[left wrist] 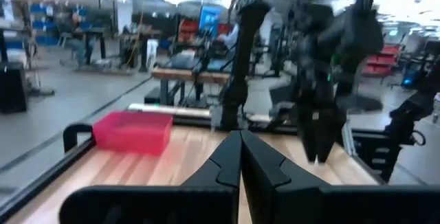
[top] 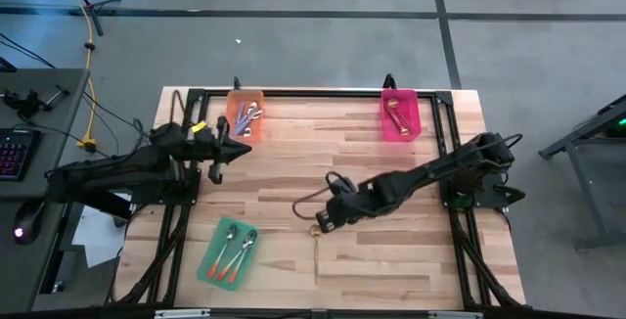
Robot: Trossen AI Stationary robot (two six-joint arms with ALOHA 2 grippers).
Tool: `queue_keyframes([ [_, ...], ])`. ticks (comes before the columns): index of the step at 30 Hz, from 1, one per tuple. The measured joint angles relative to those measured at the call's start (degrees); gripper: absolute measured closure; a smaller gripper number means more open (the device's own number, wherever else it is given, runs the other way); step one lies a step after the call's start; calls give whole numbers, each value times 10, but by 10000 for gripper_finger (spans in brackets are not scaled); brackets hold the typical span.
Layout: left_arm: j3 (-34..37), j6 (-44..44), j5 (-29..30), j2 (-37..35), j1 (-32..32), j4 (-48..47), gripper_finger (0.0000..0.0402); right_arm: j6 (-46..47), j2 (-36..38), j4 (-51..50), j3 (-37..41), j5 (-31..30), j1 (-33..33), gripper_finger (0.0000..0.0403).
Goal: Sort silverware by color (type)
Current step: Put the gold spoon into the pink bin
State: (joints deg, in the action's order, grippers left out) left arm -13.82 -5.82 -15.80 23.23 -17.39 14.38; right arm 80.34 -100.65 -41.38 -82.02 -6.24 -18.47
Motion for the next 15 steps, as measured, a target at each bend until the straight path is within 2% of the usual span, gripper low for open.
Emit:
queue_keyframes([
  [8, 0, -6, 42, -79, 1, -94, 401, 34, -50, 26, 0, 19, -23, 276],
  [11, 0, -27, 71, -97, 4, -107, 401, 46, -63, 57, 1, 31, -25, 269],
  [15, 0, -3, 83, -133, 15, -113, 401, 49, -94, 114, 1, 27, -29, 269],
])
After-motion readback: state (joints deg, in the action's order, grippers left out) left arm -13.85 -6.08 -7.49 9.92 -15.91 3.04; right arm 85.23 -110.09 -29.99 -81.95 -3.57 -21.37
